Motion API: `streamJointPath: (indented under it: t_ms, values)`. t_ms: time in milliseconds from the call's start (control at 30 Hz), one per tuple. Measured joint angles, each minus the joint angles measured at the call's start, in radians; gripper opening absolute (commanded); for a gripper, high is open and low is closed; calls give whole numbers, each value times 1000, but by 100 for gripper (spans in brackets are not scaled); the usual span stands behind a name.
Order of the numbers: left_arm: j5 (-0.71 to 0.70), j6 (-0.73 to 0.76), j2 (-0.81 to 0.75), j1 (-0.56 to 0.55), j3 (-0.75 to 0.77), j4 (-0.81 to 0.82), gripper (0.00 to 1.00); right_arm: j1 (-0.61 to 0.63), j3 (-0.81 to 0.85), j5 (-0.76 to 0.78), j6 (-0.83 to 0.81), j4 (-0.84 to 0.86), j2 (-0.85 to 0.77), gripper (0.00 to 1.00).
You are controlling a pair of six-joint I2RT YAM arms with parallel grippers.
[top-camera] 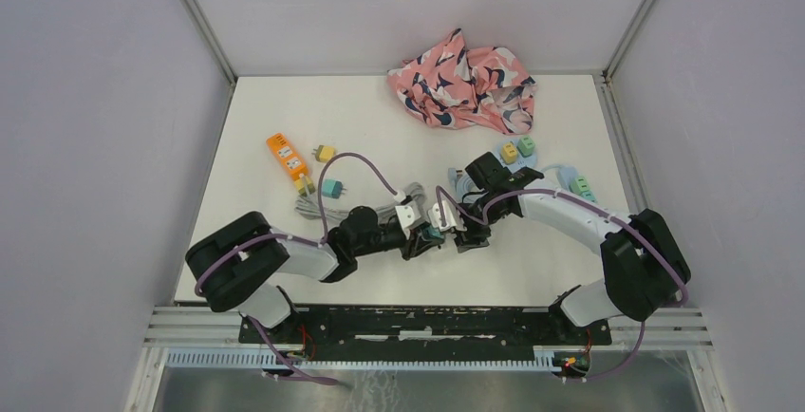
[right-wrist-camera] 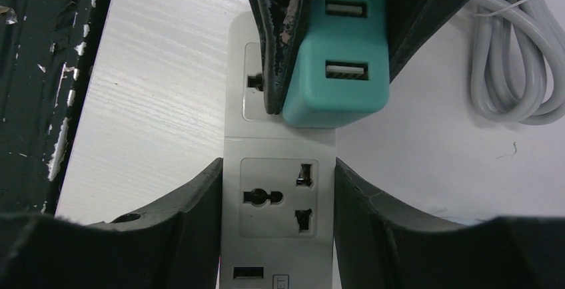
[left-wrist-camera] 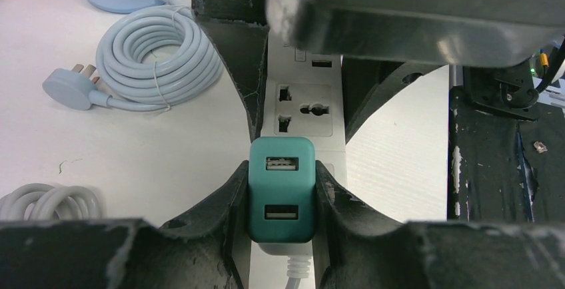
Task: Pull the plug off the socket
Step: Remove the plug from the socket.
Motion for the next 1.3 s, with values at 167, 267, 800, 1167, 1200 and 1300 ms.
streamJointPath:
  t_ms: [167, 267, 800, 1167, 1200, 1300]
  values:
    - [-92, 72, -16, -77, 23, -80, 3, 0, 1, 5, 1, -29, 5, 0]
    - [-157, 109, -35, -114, 34, -128, 3, 0, 1, 8, 0, -42, 6, 0]
    - [-197, 88, -96, -118, 22, -175, 3, 6, 23, 1, 11, -51, 25, 0]
    - [-119, 2, -124, -60, -26, -68, 3, 12, 37, -7, 22, -33, 38, 0]
    - [-146, 20, -141, -79, -8, -90, 3, 10, 35, 2, 22, -43, 43, 0]
    - [-137, 16, -181, -66, 11, -88, 3, 5, 32, 22, 22, -67, 56, 0]
